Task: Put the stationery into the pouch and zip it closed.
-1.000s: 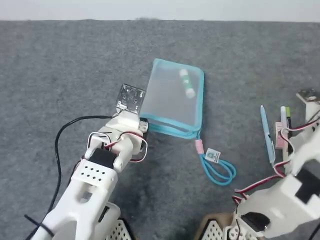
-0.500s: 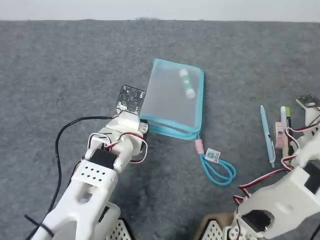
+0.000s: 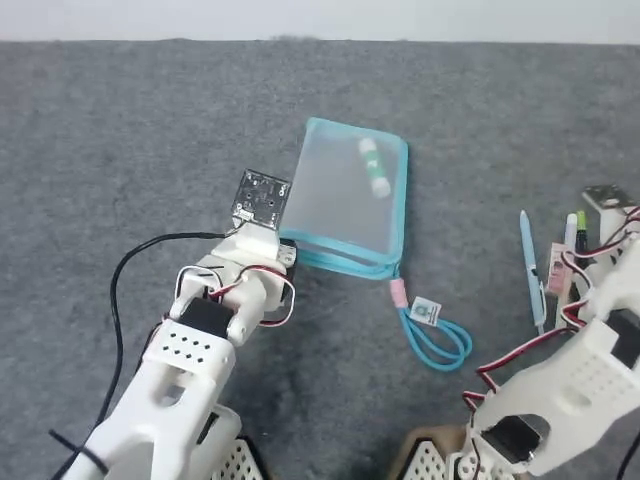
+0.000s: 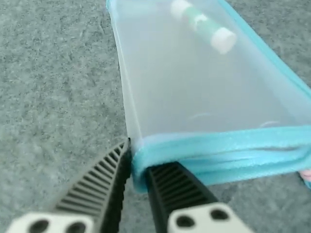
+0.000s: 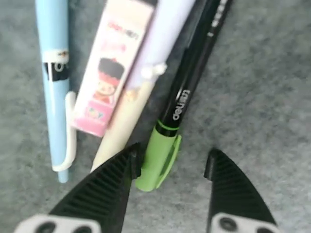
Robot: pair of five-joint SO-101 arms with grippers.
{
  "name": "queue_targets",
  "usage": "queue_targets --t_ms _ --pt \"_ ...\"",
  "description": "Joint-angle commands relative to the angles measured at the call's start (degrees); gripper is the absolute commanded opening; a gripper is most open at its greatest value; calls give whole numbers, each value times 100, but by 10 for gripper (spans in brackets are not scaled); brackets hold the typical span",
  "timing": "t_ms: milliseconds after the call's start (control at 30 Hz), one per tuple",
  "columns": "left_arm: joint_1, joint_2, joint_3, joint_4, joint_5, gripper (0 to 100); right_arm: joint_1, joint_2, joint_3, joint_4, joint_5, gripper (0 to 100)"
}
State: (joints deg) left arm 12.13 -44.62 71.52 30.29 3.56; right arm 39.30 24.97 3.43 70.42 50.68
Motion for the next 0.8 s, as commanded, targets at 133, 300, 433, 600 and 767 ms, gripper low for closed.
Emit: queue_targets --t_ms 133,300,433,600,767 --pt "53 62 -75 -220 -53 12 277 251 -413 -22 -70 20" --pt "53 62 -75 -220 -53 12 462 -57 -510 286 -79 6" --pt "53 62 -75 -237 -53 12 330 -927 -527 1015 -79 6" --pt "53 62 -66 -343 -44 12 -57 -2369 -492 1974 -88 6" --pt "53 62 -66 -343 -44 12 -629 -3653 -281 2844 -88 6"
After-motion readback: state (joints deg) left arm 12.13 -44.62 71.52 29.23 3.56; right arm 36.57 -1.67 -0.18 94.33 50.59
